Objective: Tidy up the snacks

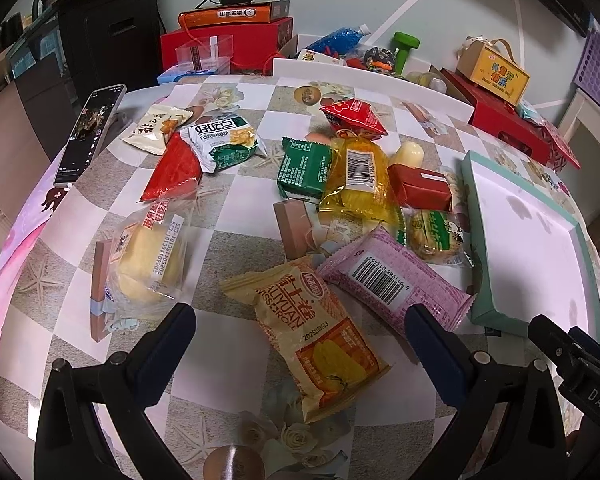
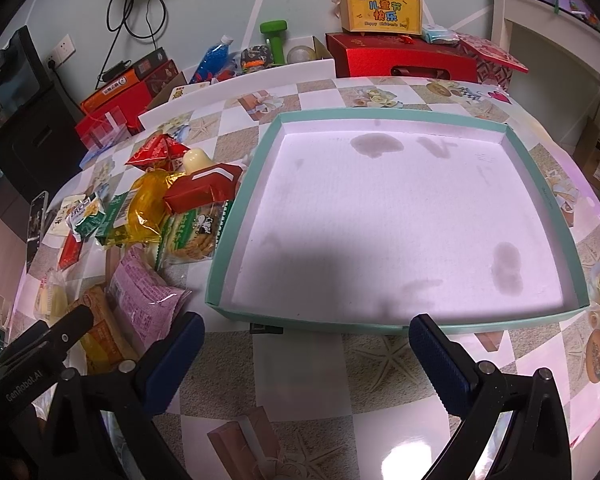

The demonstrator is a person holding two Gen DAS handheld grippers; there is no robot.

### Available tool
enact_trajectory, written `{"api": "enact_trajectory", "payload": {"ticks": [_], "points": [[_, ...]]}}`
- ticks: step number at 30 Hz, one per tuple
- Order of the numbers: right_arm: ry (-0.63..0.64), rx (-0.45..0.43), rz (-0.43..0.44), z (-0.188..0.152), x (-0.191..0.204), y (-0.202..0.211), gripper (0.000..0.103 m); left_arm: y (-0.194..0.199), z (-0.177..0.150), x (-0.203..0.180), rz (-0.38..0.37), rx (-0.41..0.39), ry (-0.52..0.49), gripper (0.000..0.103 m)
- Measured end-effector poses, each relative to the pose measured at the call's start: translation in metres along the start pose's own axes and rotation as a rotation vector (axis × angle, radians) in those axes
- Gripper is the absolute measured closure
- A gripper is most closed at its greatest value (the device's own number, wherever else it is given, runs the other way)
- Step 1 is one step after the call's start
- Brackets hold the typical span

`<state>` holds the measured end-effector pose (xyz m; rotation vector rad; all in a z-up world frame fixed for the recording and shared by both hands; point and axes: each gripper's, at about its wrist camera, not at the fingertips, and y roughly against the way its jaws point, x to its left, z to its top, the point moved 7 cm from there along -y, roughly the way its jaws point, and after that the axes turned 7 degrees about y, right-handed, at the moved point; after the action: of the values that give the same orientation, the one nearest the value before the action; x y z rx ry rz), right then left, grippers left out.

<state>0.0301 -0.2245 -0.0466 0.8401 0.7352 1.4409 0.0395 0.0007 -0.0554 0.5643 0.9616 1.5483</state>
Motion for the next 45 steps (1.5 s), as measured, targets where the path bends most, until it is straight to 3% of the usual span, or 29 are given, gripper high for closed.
{"api": "enact_trajectory", "payload": {"ticks": [10, 14, 21, 26, 31, 38, 45], "points": [[-0.001, -0.001, 0.000, 0.000, 0.000, 0.000, 0.000, 0.001, 0.000, 0.000, 0.003, 0.001, -0.005, 0.000], [-0.001, -0.002, -0.001, 0.000, 0.000, 0.000, 0.000, 0.004, 0.004, 0.000, -0.014, -0.052, 0.000, 0.000], [0.003, -0.006, -0.004, 0.001, 0.000, 0.002, 0.000, 0.004, 0.002, 0.005, 0.005, 0.001, 0.005, 0.000], [0.014, -0.040, 0.003, 0.006, 0.003, 0.011, 0.000, 0.016, 0.007, 0.013, 0.014, -0.030, 0.020, 0.000], [0.065, -0.074, 0.056, 0.013, 0.025, 0.019, 0.000, 0.023, 0.012, 0.036, 0.042, -0.045, 0.075, 0.000], [0.243, -0.078, 0.127, 0.016, 0.083, 0.013, 0.000, 0.020, 0.008, 0.067, 0.107, 0.006, 0.154, 0.000], [0.362, -0.044, 0.154, 0.012, 0.123, -0.011, 0.000, 0.003, 0.000, 0.069, 0.017, 0.079, 0.252, 0.000]]}}
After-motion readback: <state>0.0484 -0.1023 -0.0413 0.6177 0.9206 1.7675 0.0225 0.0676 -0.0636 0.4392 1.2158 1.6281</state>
